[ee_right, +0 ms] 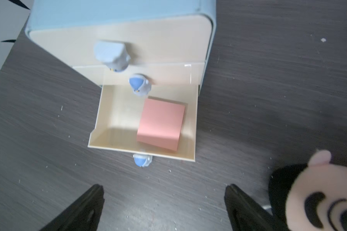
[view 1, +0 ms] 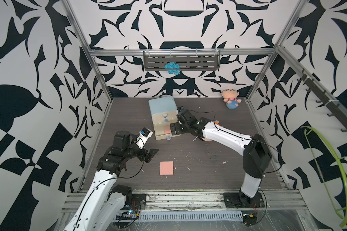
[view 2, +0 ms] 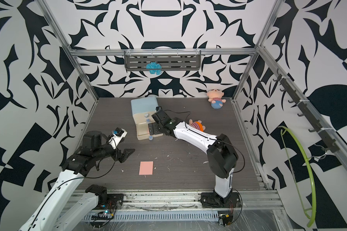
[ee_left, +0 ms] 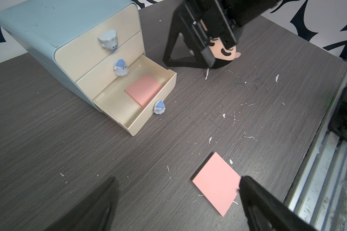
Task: Please put the sticky notes in the drawer by color
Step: Place the sticky notes in the drawer, then pick up the sticky notes from the center of the board.
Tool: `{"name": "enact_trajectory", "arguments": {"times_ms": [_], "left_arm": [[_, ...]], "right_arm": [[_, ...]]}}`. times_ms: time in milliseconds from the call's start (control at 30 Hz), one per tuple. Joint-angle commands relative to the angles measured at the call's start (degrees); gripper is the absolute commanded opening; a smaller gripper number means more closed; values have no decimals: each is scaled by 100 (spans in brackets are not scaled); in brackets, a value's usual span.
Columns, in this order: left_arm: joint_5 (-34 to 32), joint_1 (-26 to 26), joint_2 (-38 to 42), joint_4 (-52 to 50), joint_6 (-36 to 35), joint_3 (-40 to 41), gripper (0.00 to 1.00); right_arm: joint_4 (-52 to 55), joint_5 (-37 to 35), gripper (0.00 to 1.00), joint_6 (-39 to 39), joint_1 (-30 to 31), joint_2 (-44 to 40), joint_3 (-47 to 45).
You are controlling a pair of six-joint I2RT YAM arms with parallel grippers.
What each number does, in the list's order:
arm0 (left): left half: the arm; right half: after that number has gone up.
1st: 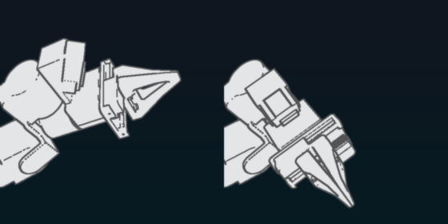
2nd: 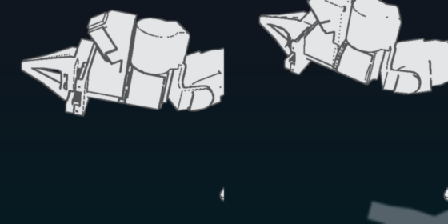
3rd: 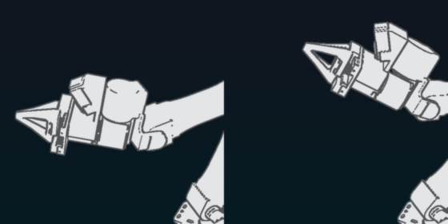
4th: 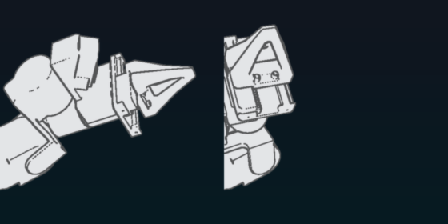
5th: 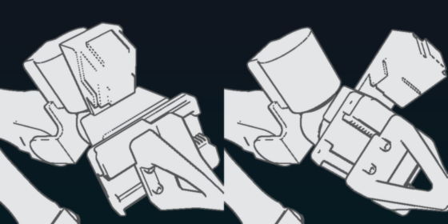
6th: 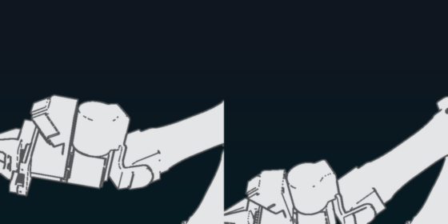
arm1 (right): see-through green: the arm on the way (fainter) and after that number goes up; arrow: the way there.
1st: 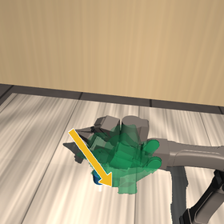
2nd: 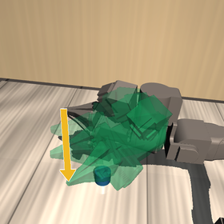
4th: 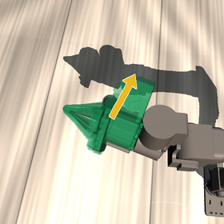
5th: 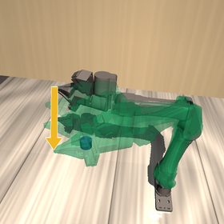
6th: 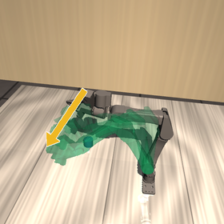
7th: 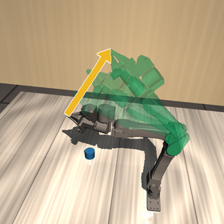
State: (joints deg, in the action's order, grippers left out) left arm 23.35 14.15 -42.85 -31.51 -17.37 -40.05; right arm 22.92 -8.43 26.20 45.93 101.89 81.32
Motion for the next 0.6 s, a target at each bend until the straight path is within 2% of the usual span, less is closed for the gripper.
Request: {"name": "enact_trajectory", "arguments": {"times_ms": [0,167,333,567], "left_arm": [[87,-9,80,190,153,161,99],[67,-9,-145,415,651,71,99],[49,-2,-327,860,1202,174,99],[60,4,-503,952,1209,175,99]], "right_arm": [[-358,-85,99,-229,163,-561,-745],[-1006,0,99,-832,425,-1367,-2003],[-1252,178,99,-1429,753,-1817,-2700],[-1804,865,99,-1833,1042,-1869,-3262]]}}
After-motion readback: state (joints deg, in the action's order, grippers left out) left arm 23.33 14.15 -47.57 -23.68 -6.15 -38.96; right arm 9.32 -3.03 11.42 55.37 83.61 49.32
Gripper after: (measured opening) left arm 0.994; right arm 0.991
